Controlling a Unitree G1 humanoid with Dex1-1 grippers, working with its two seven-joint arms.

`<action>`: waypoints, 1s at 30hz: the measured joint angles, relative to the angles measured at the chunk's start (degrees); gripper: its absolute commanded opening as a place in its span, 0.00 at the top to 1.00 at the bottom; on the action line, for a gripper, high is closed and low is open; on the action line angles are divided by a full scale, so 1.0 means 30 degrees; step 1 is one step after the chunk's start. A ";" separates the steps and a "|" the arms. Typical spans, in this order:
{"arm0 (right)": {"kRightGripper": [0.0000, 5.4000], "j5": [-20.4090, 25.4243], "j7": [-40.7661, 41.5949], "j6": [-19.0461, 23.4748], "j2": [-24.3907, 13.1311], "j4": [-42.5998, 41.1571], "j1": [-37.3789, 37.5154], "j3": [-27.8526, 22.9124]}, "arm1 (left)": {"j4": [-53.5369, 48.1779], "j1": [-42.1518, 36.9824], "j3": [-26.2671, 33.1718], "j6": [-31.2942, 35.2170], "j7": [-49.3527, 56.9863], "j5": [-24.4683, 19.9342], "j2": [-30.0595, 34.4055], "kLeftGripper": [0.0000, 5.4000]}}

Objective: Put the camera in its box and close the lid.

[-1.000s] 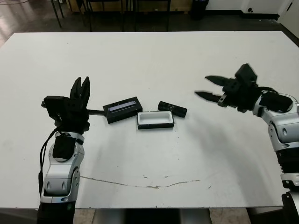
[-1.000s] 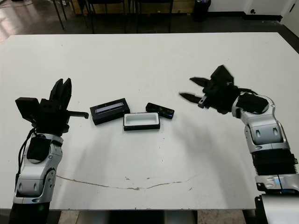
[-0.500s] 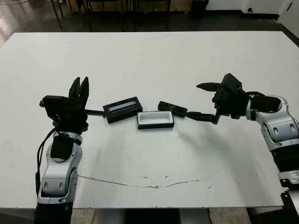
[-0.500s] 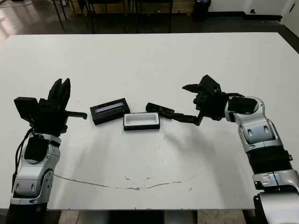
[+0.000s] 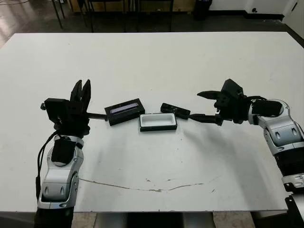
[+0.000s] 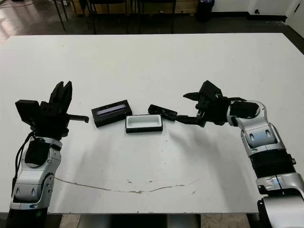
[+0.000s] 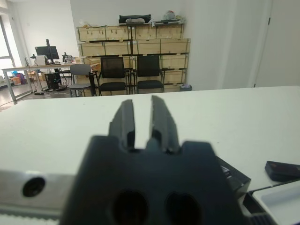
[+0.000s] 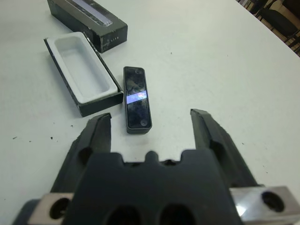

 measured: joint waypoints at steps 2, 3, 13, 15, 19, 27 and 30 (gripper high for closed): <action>0.24 0.0005 0.0110 0.0021 0.0013 0.0029 0.0000 0.0038 | 0.0000 0.0002 0.0000 0.0000 0.0000 0.0002 0.0001 1.00; 0.20 0.0012 0.0204 0.0029 0.0018 0.0056 0.0000 0.0059 | -0.0001 0.0003 0.0000 0.0000 0.0000 0.0005 0.0001 1.00; 0.00 0.0060 0.1034 0.0101 0.0057 0.0814 -0.0022 0.0163 | -0.0001 0.0006 -0.0006 0.0063 0.0041 0.0237 0.0001 1.00; 0.00 0.0057 0.1045 0.0099 0.0100 0.0931 -0.0041 0.0176 | -0.0002 0.0006 -0.0004 0.0090 0.0042 0.0234 0.0000 1.00; 0.00 -0.0043 0.1044 0.0090 0.0179 0.1381 -0.0111 0.0254 | -0.0013 0.0016 0.0002 0.0161 0.0048 0.0238 -0.0001 1.00; 0.00 -0.0590 0.0853 -0.0029 0.0407 0.1835 -0.0253 0.0457 | -0.0116 0.0050 0.0003 0.0183 0.0048 0.0245 0.0000 1.00; 0.00 -0.0769 0.0643 -0.0029 0.0539 0.2374 -0.0499 0.0549 | -0.0117 0.0061 0.0009 0.0190 0.0049 0.0244 0.0000 1.00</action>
